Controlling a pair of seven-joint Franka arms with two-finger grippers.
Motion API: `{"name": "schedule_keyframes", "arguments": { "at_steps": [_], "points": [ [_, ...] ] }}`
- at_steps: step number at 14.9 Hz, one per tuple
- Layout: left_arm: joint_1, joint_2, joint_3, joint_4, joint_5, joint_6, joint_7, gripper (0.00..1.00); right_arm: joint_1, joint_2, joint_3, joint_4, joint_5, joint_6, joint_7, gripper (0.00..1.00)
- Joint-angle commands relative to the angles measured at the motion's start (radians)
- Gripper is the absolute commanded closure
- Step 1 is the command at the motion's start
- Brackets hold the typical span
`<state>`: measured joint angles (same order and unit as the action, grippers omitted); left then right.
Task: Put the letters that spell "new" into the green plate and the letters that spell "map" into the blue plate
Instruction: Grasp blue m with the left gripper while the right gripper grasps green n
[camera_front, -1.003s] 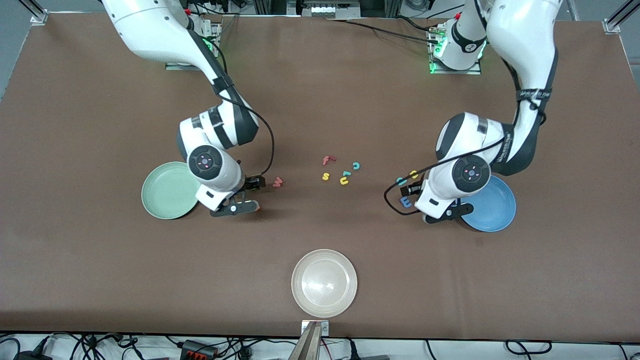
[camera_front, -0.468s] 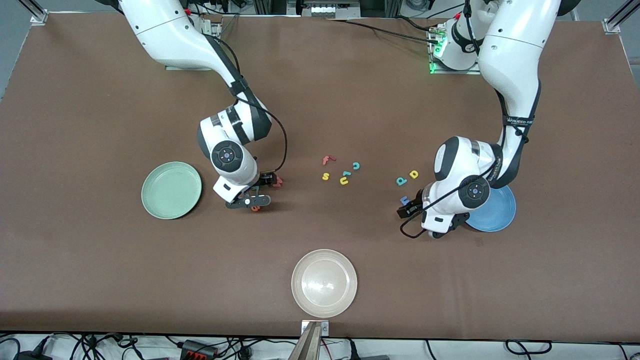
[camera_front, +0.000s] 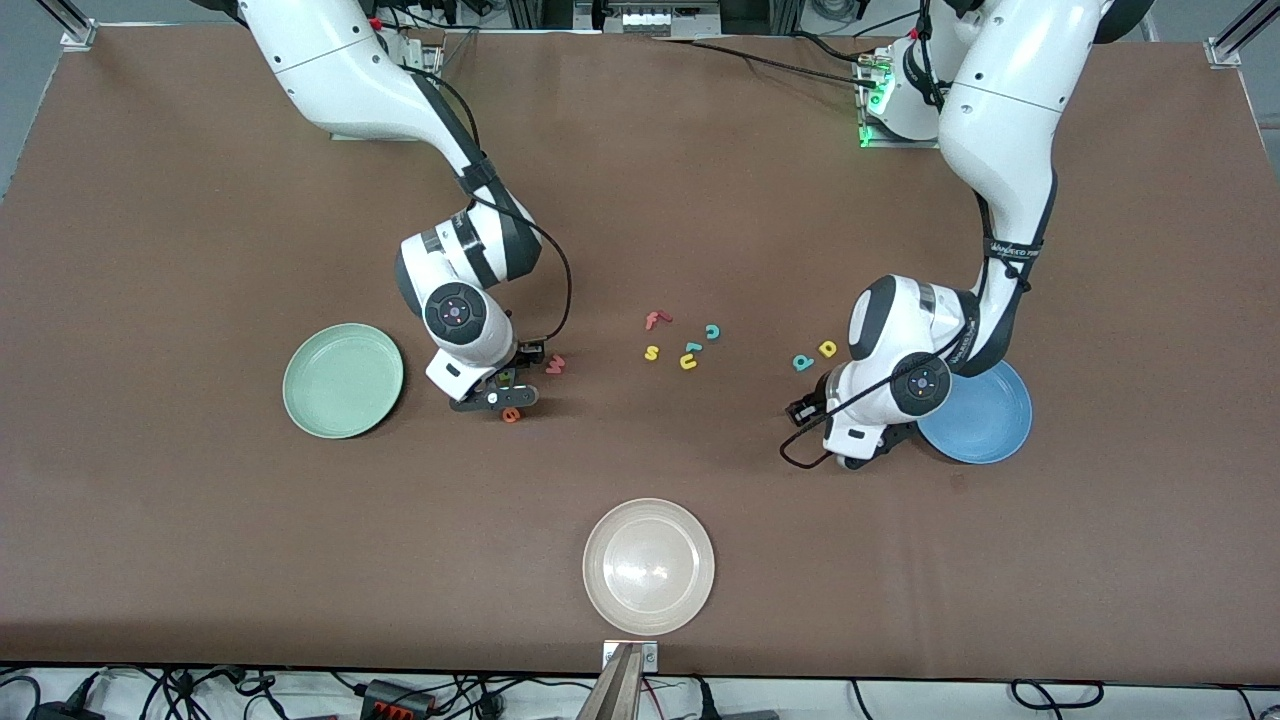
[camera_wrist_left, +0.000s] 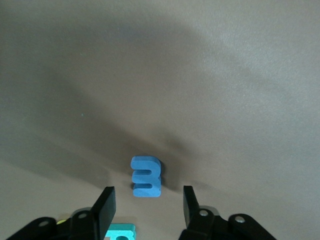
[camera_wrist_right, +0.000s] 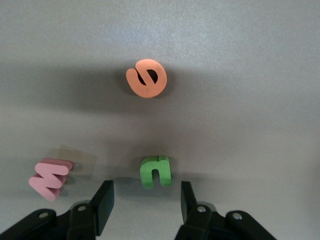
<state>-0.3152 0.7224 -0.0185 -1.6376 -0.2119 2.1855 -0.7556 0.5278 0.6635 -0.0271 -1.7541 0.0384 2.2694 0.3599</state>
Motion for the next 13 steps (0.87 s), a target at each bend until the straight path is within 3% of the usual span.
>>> {"name": "schedule_keyframes", "arguments": {
  "at_steps": [1, 3, 6, 9, 13],
  "points": [
    [-0.007, 0.009, 0.009, 0.004, -0.012, 0.013, 0.008, 0.39, 0.001, -0.019, -0.002, -0.025, 0.009, 0.015, 0.001, 0.40],
    [-0.010, 0.025, 0.009, 0.010, 0.021, 0.013, 0.010, 0.44, -0.002, -0.019, -0.002, -0.021, 0.008, 0.015, -0.003, 0.40],
    [-0.001, 0.025, 0.008, 0.010, 0.071, 0.013, 0.009, 0.60, -0.011, -0.018, -0.007, -0.013, 0.005, 0.015, -0.044, 0.43],
    [-0.005, 0.025, 0.008, 0.010, 0.075, 0.013, 0.009, 0.94, -0.011, -0.018, -0.008, -0.004, 0.005, 0.019, -0.064, 0.43],
    [-0.002, -0.006, 0.011, 0.012, 0.077, -0.004, 0.094, 0.99, -0.011, -0.016, -0.008, 0.001, 0.005, 0.024, -0.085, 0.43]
  ]
}}
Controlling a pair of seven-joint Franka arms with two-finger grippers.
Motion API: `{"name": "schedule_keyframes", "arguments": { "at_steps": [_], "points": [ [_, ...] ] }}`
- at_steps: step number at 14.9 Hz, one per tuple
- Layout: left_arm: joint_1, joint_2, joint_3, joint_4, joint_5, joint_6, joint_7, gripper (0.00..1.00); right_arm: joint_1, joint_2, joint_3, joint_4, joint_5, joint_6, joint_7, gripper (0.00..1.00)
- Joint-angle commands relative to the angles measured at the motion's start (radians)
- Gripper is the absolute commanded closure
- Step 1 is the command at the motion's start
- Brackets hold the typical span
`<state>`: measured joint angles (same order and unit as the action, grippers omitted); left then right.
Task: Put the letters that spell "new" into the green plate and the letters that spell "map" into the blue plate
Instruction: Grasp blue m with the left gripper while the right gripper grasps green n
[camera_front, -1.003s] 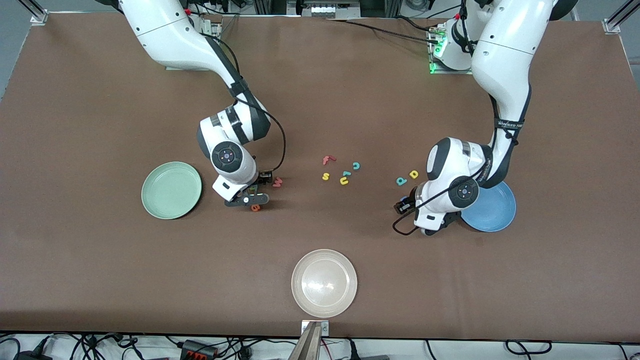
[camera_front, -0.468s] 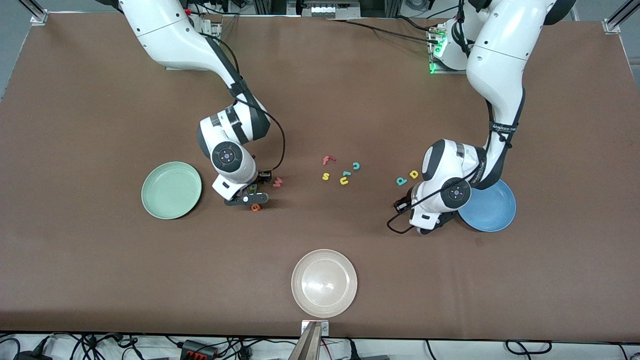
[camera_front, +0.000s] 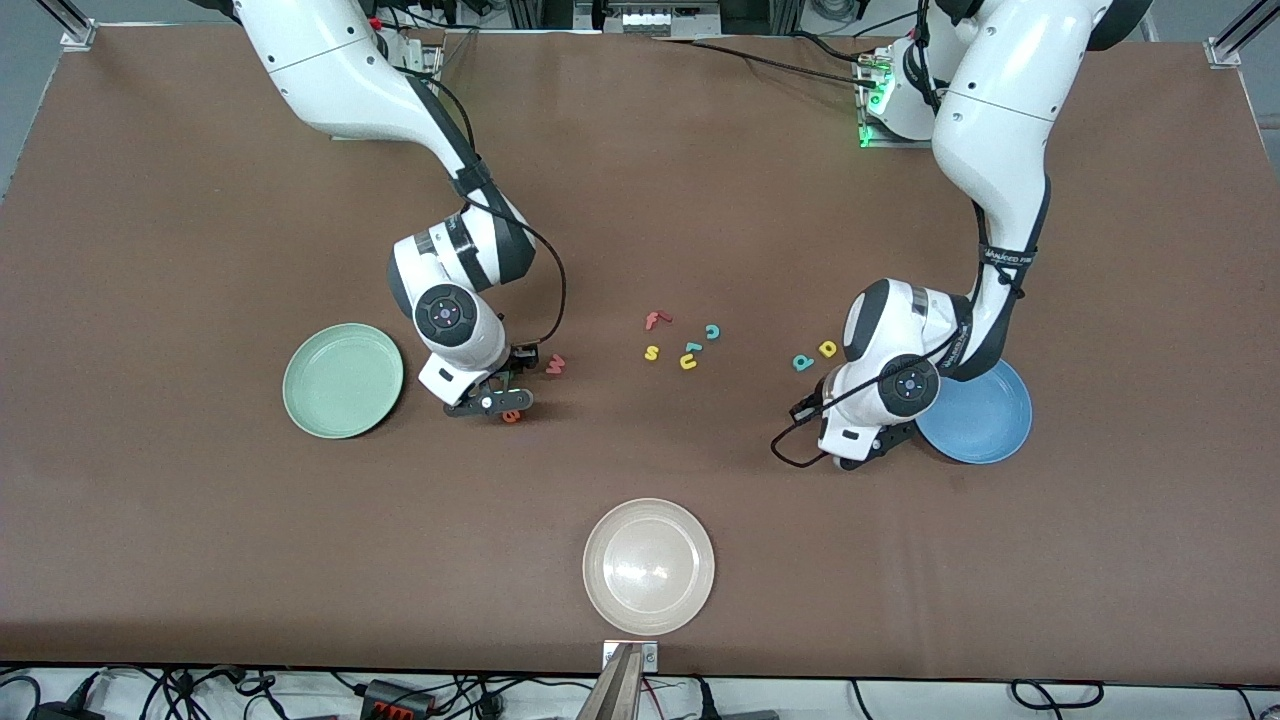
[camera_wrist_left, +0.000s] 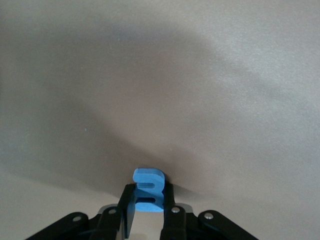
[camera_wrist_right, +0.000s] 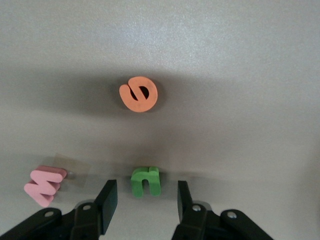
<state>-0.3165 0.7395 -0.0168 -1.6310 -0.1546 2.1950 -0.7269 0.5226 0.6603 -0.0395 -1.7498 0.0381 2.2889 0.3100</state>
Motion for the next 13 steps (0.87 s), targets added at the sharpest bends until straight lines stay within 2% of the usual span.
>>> {"name": "schedule_keyframes", "arguments": {
  "at_steps": [1, 5, 10, 13],
  "points": [
    [0.004, -0.046, 0.015, 0.003, 0.020, -0.040, 0.113, 0.99, -0.007, -0.011, 0.004, -0.002, 0.005, 0.004, -0.046, 0.43],
    [0.057, -0.127, 0.024, 0.016, 0.041, -0.204, 0.328, 0.99, -0.009, 0.009, 0.004, 0.015, 0.005, 0.006, -0.051, 0.44],
    [0.066, -0.184, 0.024, 0.007, 0.286, -0.343, 0.423, 0.99, -0.009, 0.027, 0.004, 0.018, 0.002, 0.015, -0.051, 0.46],
    [0.076, -0.177, 0.023, -0.013, 0.403, -0.342, 0.446, 0.99, -0.009, 0.030, 0.004, 0.019, 0.003, 0.015, -0.052, 0.53]
  ]
}}
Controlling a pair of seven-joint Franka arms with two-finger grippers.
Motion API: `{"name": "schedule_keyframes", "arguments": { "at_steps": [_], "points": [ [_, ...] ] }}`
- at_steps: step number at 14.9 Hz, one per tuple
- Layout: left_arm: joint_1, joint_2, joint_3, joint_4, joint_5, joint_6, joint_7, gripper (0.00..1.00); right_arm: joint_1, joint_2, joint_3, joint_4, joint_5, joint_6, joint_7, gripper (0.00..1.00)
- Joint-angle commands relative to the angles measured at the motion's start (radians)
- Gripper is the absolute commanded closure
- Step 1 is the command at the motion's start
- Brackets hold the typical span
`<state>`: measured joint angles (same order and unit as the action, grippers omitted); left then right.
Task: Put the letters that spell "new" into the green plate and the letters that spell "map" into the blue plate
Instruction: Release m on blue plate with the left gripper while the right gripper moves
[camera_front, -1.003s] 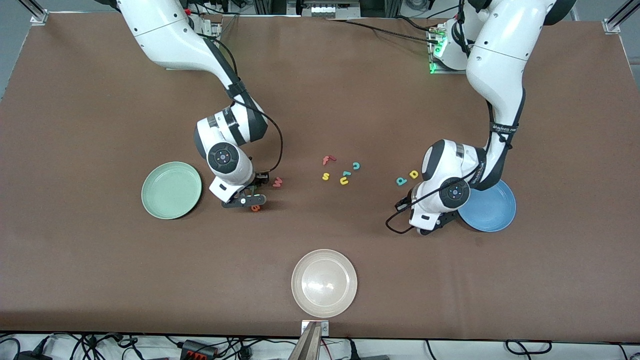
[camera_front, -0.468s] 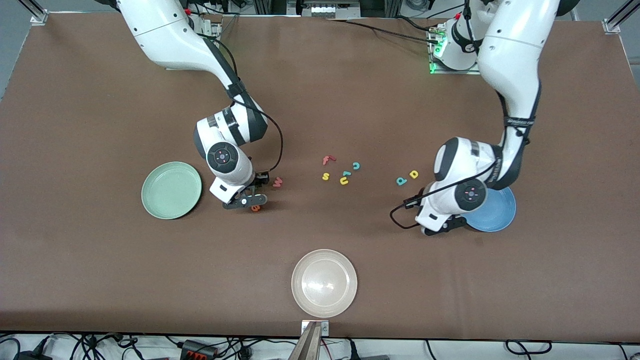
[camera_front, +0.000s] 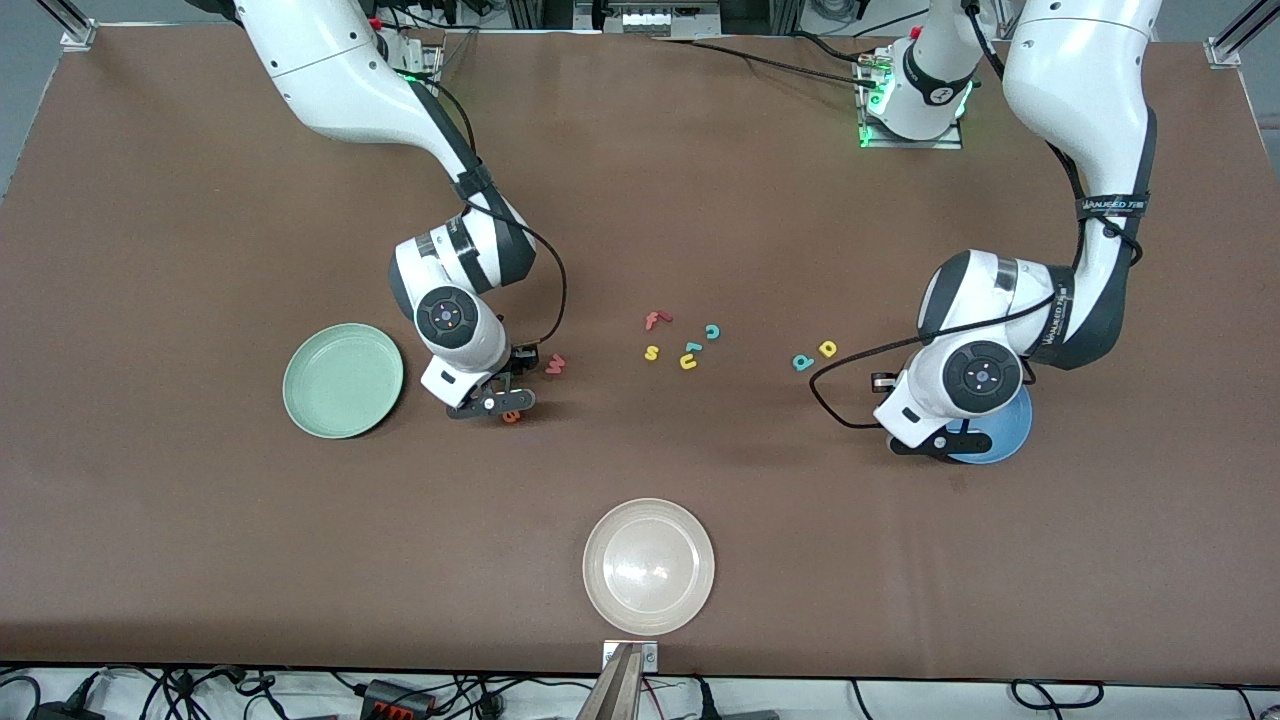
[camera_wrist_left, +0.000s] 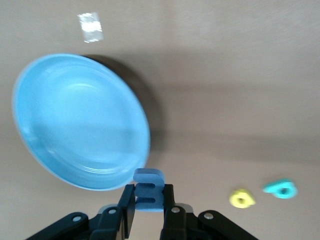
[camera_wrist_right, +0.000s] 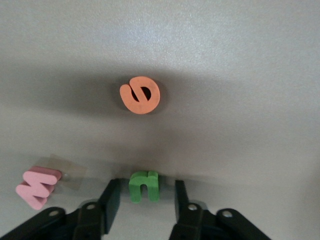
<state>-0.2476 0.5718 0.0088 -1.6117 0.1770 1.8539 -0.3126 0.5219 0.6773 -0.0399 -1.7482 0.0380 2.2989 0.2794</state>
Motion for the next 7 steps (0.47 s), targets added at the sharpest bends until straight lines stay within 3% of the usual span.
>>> {"name": "schedule_keyframes", "arguments": {
  "at_steps": [1, 4, 7],
  "points": [
    [0.016, -0.006, -0.003, -0.040, 0.079, 0.004, 0.033, 0.99, -0.008, 0.012, 0.005, 0.018, 0.003, 0.005, -0.023, 0.63],
    [0.077, 0.008, -0.010, -0.077, 0.079, 0.068, 0.119, 0.98, -0.008, 0.010, 0.005, 0.041, 0.007, -0.002, -0.029, 0.94],
    [0.126, 0.003, -0.013, -0.175, 0.079, 0.223, 0.174, 0.98, -0.031, -0.024, 0.003, 0.047, 0.008, -0.042, -0.029, 0.98]
  ]
}}
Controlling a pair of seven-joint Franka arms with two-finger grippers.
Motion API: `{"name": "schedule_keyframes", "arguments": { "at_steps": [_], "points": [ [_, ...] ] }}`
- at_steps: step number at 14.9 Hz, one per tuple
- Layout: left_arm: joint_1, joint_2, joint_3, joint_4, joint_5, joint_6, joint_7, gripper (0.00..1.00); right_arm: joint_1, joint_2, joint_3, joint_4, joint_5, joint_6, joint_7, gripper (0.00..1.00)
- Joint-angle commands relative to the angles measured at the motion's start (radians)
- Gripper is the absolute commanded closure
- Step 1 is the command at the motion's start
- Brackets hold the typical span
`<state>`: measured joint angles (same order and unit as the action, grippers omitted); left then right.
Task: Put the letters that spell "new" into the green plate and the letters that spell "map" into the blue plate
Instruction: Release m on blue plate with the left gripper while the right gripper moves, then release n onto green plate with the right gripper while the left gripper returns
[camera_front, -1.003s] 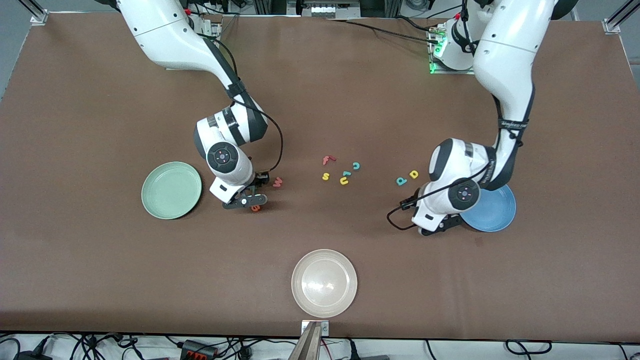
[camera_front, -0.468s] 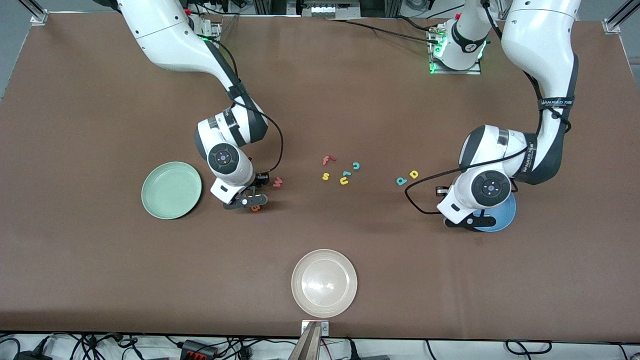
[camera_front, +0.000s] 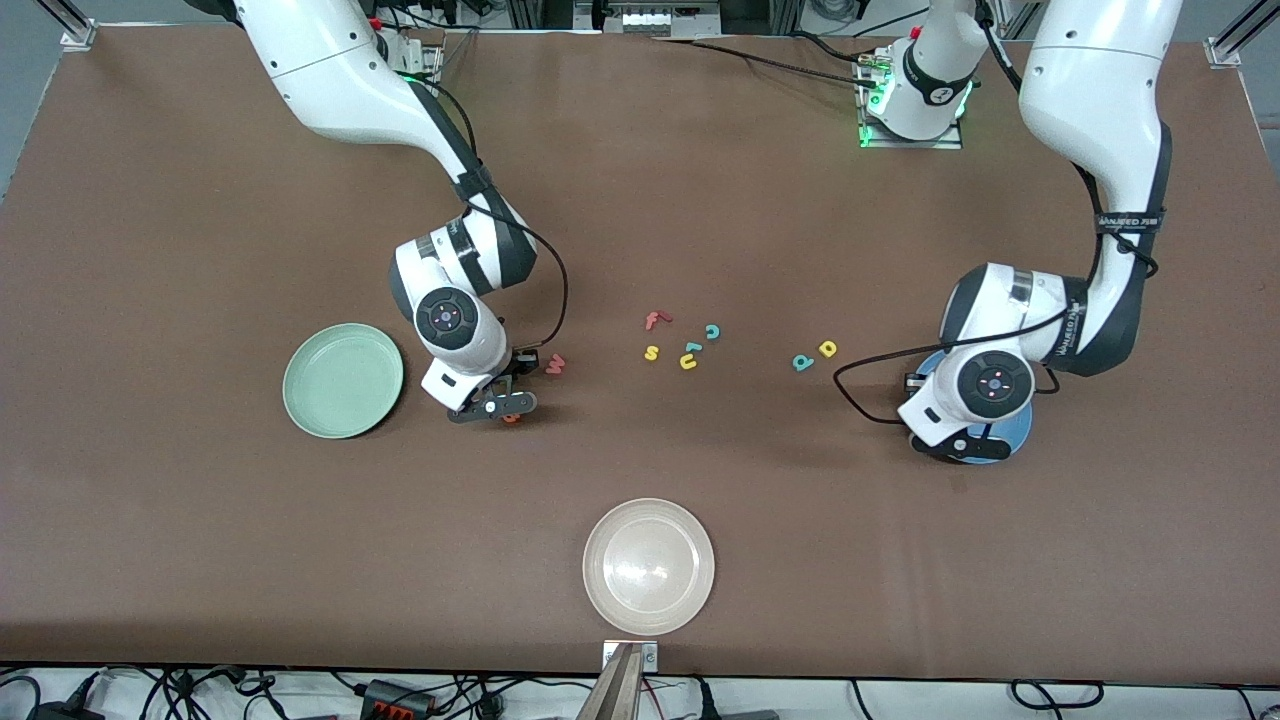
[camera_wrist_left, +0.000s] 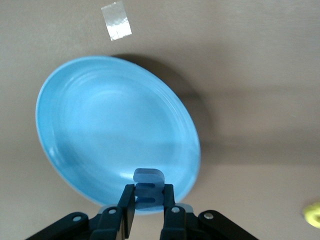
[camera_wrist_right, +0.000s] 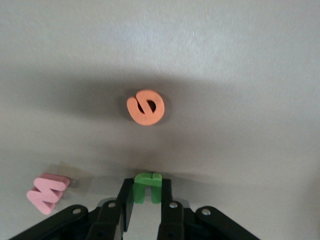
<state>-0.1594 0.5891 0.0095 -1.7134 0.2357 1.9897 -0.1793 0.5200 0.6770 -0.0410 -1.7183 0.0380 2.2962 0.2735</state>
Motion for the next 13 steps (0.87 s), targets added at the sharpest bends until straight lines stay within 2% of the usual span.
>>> {"name": "schedule_keyframes", "arguments": {
  "at_steps": [1, 2, 3, 4, 5, 6, 9, 11, 12, 13],
  "points": [
    [0.053, -0.015, -0.017, -0.107, 0.020, 0.140, 0.043, 0.98, -0.047, -0.058, 0.004, 0.013, 0.008, -0.096, -0.017, 0.98],
    [0.054, -0.014, -0.016, -0.120, 0.020, 0.167, 0.043, 0.97, -0.064, -0.098, 0.004, 0.006, 0.007, -0.166, -0.014, 0.98],
    [0.054, -0.012, -0.016, -0.123, 0.019, 0.170, 0.041, 0.91, -0.081, -0.135, 0.000, -0.009, 0.002, -0.214, -0.014, 0.98],
    [0.054, -0.012, -0.016, -0.118, 0.017, 0.169, 0.037, 0.71, -0.103, -0.186, -0.017, -0.058, 0.000, -0.225, -0.022, 0.98],
    [0.054, -0.012, -0.016, -0.115, 0.017, 0.169, 0.038, 0.34, -0.124, -0.232, -0.029, -0.125, -0.006, -0.221, -0.058, 0.98],
    [0.055, -0.015, -0.017, -0.114, 0.017, 0.166, 0.041, 0.00, -0.144, -0.262, -0.049, -0.173, -0.015, -0.221, -0.092, 0.98],
    [0.052, -0.055, -0.040, -0.107, 0.016, 0.126, 0.041, 0.00, -0.192, -0.292, -0.094, -0.280, -0.091, -0.164, -0.167, 0.98],
    [0.054, -0.080, -0.062, -0.092, 0.013, 0.077, 0.043, 0.00, -0.244, -0.281, -0.097, -0.314, -0.110, -0.094, -0.227, 0.97],
    [0.046, -0.092, -0.078, -0.091, 0.011, 0.057, 0.044, 0.00, -0.264, -0.263, -0.097, -0.320, -0.110, -0.060, -0.256, 0.97],
    [0.053, -0.098, -0.130, -0.092, 0.010, 0.049, 0.066, 0.00, -0.285, -0.237, -0.097, -0.320, -0.110, -0.025, -0.279, 0.97]
  ]
}}
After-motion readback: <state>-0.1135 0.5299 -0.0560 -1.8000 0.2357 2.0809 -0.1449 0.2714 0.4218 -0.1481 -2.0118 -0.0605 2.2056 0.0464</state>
